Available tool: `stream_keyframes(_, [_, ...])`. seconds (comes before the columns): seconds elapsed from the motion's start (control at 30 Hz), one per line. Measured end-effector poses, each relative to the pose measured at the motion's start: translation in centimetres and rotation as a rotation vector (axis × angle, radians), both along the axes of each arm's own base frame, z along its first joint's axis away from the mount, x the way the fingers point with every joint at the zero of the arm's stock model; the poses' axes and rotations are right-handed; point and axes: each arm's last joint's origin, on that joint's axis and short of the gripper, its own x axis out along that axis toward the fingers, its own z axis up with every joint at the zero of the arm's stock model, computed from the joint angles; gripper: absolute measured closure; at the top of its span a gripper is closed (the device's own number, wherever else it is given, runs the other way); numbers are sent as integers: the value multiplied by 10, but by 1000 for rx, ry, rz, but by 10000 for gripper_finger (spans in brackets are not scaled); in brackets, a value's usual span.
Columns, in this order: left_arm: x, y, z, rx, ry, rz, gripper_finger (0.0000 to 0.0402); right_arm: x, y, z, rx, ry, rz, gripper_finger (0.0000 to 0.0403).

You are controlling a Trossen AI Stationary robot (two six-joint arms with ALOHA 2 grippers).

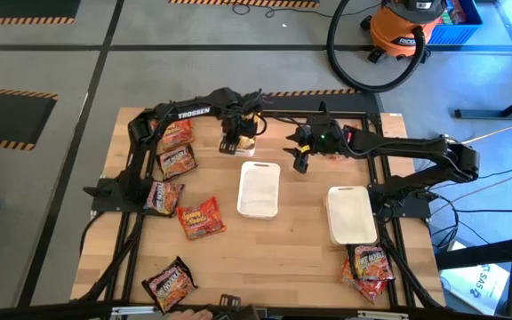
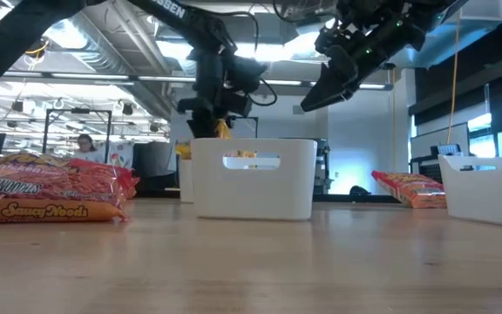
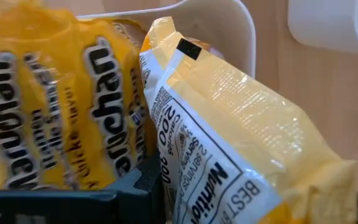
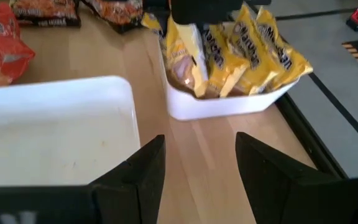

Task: Sort Maruchan noodles
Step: Put the yellow noodle pack into the top white bin

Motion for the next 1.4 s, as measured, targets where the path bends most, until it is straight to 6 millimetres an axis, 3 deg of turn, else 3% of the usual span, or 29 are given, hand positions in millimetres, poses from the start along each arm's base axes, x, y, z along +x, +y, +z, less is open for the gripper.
stream_keyframes(0.37, [3, 1, -23, 21, -56, -44, 264, 4, -1, -5, 4, 9, 1, 226])
stream_keyframes(0.77, [17, -13, -20, 179, -41, 8, 255, 4, -1, -6, 18, 9, 22, 226])
stream_keyframes(1.03, [29, -23, 1, 251, -53, 1, 254, 4, -1, -6, 18, 10, 21, 226])
stream_keyframes(1.4, [22, -19, 5, 234, -14, 66, 254, 4, -1, -6, 18, 9, 22, 226])
